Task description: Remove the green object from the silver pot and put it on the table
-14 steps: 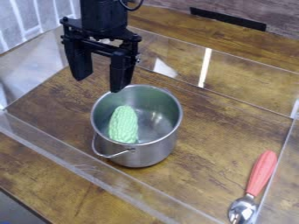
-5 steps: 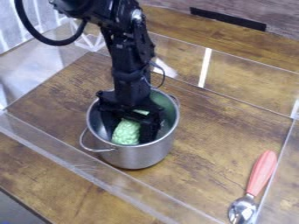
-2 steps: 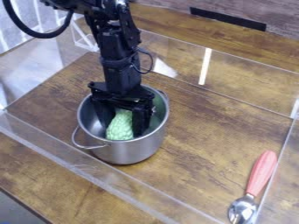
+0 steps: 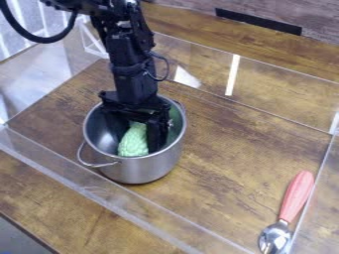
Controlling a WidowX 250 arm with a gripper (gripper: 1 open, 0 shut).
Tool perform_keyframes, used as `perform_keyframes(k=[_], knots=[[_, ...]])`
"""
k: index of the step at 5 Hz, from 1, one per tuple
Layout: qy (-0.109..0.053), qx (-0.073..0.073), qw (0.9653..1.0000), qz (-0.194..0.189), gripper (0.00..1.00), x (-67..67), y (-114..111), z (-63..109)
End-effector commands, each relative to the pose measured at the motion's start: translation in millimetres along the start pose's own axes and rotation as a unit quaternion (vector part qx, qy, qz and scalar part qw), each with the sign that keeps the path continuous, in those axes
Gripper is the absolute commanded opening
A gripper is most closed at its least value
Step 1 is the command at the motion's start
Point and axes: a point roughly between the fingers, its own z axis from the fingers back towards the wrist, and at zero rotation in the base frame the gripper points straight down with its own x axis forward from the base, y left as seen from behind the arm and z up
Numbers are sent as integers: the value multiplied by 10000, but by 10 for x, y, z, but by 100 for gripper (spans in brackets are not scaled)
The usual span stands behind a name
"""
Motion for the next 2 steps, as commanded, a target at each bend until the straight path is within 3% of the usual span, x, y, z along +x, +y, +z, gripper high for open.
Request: perform_keyframes(k=[1,2], knots=[[-438,11,9985,319,0,172,33,214],[-503,-2,9959,750,0,202,118,239]])
